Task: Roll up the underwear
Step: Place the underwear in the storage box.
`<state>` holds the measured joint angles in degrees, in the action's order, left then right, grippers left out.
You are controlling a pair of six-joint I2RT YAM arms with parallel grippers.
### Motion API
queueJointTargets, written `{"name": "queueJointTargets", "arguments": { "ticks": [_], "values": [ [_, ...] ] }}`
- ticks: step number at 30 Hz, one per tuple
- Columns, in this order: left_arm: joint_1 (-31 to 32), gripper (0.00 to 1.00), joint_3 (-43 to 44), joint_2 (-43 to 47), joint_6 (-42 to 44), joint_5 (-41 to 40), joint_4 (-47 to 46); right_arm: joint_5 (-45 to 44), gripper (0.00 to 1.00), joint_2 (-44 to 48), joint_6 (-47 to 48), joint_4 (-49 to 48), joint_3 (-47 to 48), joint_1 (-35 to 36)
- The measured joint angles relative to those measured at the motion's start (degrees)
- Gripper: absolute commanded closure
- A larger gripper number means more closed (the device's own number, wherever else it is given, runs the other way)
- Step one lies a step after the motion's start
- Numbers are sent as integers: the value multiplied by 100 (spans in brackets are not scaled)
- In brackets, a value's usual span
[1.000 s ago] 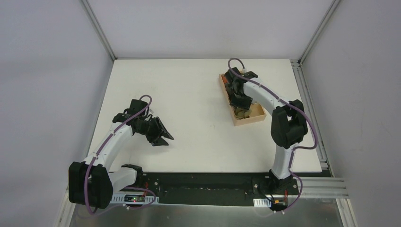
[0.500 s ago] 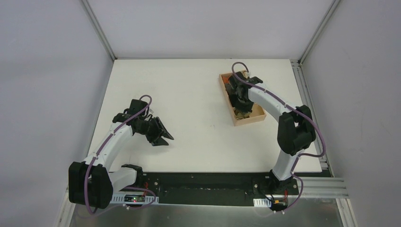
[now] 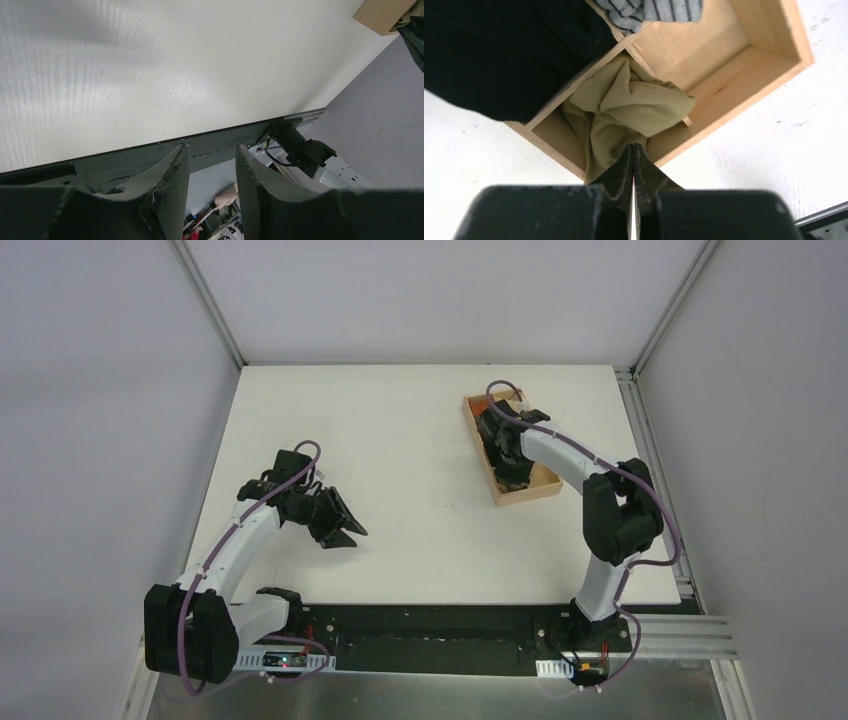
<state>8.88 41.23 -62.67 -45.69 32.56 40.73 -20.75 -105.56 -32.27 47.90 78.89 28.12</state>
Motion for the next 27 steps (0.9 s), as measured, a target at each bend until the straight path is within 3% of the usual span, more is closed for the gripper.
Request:
{"name": "queueJointTargets", "arguments": {
  "ticks": [10,27],
  "values": [
    [0,62,0,0,-2,0,0,-413,100,695,181,2,260,-291],
    [0,62,0,-44,-9,0,-4,151,100,-4,131,-667,-37,-511]
  ]
}}
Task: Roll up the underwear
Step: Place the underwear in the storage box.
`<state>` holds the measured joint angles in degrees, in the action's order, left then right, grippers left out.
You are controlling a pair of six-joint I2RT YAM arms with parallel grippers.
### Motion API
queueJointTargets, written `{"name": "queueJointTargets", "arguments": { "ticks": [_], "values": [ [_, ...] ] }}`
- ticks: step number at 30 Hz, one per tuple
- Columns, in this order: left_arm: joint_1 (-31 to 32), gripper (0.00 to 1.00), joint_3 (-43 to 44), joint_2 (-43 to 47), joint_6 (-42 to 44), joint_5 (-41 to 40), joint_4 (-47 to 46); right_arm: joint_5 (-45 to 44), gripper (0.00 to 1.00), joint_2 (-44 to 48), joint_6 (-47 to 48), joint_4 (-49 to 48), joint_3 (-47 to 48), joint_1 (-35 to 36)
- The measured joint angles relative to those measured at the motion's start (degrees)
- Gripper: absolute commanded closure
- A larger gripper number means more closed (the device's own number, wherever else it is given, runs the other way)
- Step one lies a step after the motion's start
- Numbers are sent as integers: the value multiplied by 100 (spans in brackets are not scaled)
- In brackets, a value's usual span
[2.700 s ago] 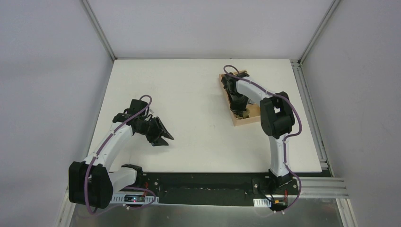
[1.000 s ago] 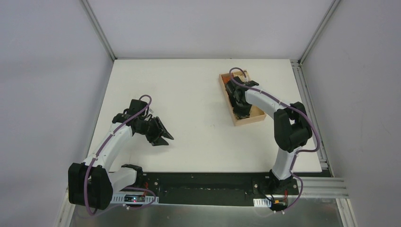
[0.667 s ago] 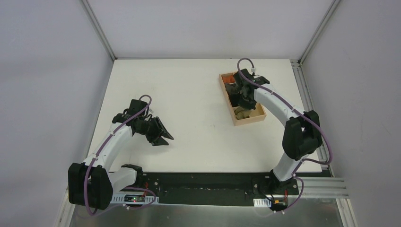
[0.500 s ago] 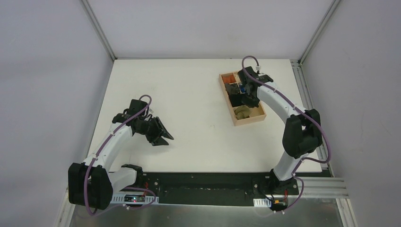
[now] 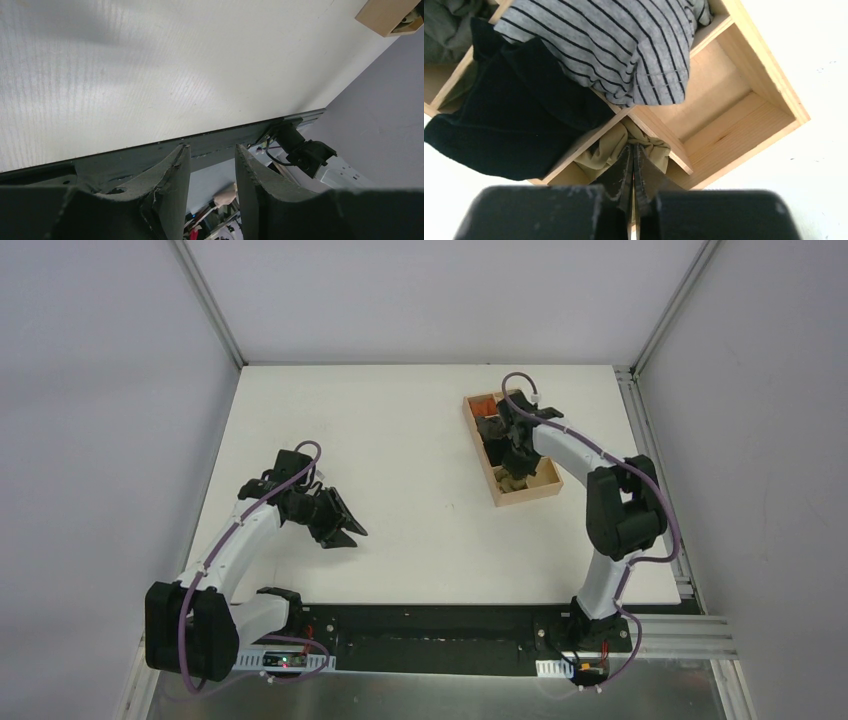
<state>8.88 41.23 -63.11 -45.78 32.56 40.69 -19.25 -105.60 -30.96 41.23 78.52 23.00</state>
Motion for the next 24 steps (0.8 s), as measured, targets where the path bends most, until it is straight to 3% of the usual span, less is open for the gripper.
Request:
{"name": "queueJointTargets", "arguments": {
  "ticks": [13,24],
  "values": [
    [0,62,2,-46,-4,2,-7,9,100,-129,-13,-297,-92,59],
    [0,62,2,2,-11,2,-15,-81,94,645,199,79,96,278]
  ]
}}
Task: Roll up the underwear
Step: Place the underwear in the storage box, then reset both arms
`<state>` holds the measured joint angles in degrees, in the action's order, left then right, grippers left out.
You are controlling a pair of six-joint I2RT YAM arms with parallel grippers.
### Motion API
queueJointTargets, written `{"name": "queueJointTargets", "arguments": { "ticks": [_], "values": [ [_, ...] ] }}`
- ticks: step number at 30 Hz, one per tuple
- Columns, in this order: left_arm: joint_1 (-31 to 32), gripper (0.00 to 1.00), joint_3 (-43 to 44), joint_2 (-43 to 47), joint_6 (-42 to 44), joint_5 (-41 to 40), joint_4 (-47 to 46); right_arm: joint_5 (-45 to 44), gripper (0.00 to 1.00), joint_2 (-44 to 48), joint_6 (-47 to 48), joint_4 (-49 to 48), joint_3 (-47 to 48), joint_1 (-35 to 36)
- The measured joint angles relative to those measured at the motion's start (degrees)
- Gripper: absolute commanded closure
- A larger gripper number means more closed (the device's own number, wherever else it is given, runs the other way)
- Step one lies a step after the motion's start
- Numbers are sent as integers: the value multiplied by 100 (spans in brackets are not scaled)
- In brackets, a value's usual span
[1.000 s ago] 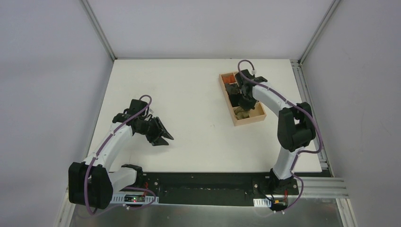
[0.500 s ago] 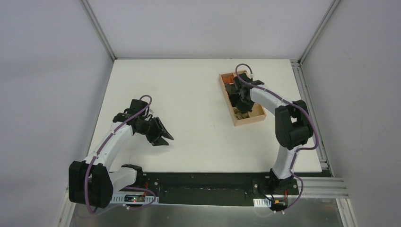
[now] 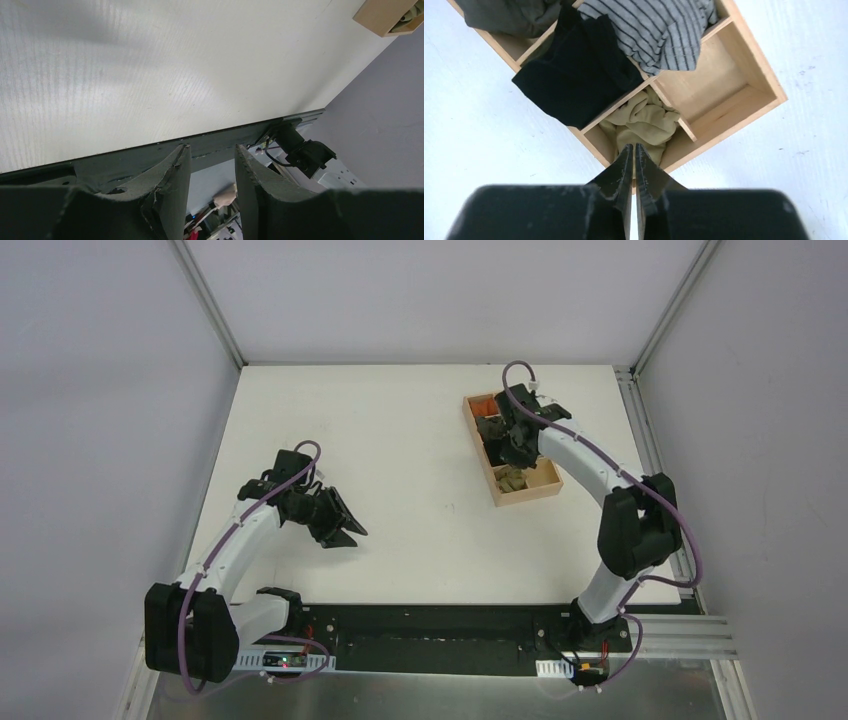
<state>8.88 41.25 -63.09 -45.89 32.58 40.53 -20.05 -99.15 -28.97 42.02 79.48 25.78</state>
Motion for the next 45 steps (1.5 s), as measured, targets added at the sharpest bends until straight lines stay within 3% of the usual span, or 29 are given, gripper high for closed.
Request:
{"name": "queueJointTargets", "arguments": {
  "ticks": [7,18,25,29,32,33,38,40,41,42,45],
  "values": [
    [0,63,0,52,0,2,0,-201,95,74,20,57,-68,-160],
    [0,63,0,52,-4,2,-2,-114,100,-612,94,-219,-323,-203],
    [0,63,0,52,-13,2,-2,-105,96,-540,94,-323,-426,-186],
    [0,63,0,52,-13,2,-2,-70,77,-278,114,-186,-411,-138],
    [0,62,0,59,-15,2,-2,-116,49,9,155,70,-210,-15],
    [0,62,0,72,-15,2,-2,-136,45,101,144,116,-131,17],
    [0,60,15,328,-9,-11,15,-328,34,857,199,282,129,144],
    [0,58,149,424,33,-107,140,-433,26,1233,184,376,133,142],
    [0,58,249,444,63,-173,221,-487,14,1423,151,446,136,142],
    [0,57,437,461,140,-295,352,-533,10,1589,140,505,136,142],
    [0,56,960,494,348,-568,603,-732,7,2225,85,706,129,142]
  ]
}}
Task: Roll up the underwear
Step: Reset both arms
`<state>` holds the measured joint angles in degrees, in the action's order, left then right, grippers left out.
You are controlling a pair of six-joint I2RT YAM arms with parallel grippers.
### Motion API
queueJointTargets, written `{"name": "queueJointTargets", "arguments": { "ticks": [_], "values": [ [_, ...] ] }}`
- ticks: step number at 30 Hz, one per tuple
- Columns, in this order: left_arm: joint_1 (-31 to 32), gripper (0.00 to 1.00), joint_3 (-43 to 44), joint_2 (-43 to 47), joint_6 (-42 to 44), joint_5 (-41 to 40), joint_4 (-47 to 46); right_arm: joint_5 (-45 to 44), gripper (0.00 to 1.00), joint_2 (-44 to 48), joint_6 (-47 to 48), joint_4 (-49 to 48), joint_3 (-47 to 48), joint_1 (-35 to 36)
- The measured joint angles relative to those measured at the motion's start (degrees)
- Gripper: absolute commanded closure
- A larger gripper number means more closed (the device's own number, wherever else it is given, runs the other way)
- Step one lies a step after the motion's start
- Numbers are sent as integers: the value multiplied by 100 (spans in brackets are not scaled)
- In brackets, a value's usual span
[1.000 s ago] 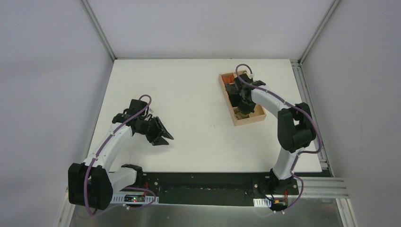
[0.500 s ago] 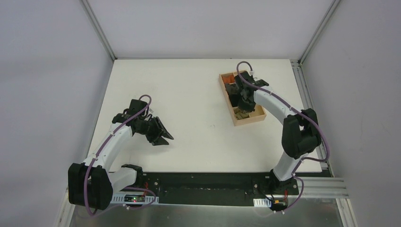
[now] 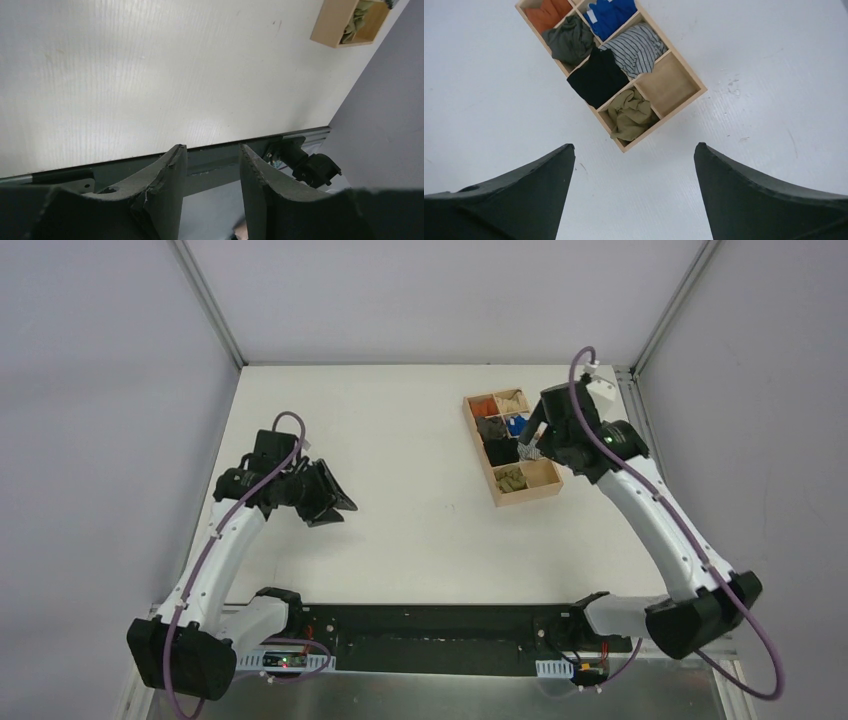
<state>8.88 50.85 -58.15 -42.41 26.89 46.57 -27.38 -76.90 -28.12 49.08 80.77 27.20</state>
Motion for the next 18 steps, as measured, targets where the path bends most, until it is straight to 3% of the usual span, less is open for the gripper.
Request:
{"name": "queueJointTargets", "arguments": {
  "ticks": [8,12,18],
  "values": [
    [0,52,1447,404,662,-841,439,-356,2,1766,-225,439,-787,0],
    [0,42,1665,841,850,-1263,544,-411,1,2280,-398,658,-1526,0],
    [0,41,1676,1248,868,-1950,682,-586,1,2855,-629,944,-2192,0]
  ]
}}
